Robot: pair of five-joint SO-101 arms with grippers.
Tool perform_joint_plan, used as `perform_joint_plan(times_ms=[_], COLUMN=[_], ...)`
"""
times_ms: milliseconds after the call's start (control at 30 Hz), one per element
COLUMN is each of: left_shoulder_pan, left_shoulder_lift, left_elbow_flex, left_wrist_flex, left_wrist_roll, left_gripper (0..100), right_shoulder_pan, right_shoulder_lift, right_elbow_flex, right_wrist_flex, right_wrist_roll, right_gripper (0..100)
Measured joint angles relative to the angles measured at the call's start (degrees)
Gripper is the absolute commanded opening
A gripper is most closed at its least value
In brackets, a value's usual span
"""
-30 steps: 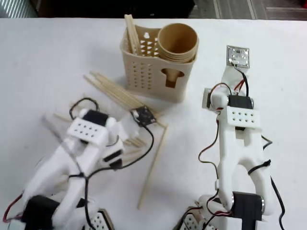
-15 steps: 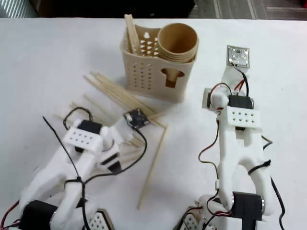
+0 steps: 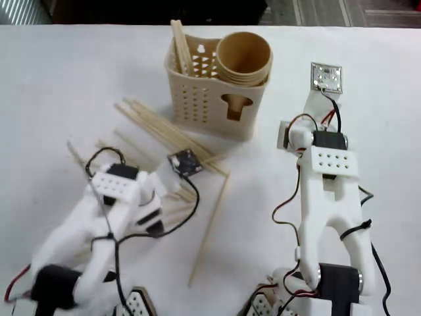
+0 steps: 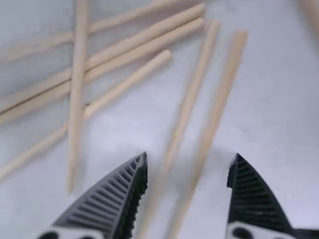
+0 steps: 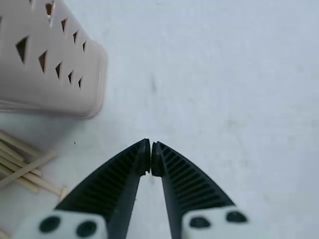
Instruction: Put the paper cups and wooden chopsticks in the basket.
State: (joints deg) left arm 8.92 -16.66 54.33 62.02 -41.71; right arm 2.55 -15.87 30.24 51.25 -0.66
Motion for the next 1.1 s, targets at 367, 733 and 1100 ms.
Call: perform_joint_plan(times_ms=[367, 733, 1100], left_shoulder_pan=[3.52, 6.95, 10.29], left_shoulder_lift=[15.47, 12.04, -17.67], left_elbow_flex=[-9.58, -7.74, -5.27], left_wrist_flex=[3.16, 4.66, 18.46], left_wrist_roll=[1.14, 3.43, 6.51], left_gripper=[2, 2, 2], right_shoulder_pan=[0.0, 0.0, 0.0], right_shoulder_lift=[0.0, 0.0, 0.0], right_elbow_flex=[0.0, 0.0, 0.0], right_wrist_flex=[0.0, 0.0, 0.0], right_wrist_roll=[0.0, 0.0, 0.0], right_gripper=[2.1, 2.1, 2.1])
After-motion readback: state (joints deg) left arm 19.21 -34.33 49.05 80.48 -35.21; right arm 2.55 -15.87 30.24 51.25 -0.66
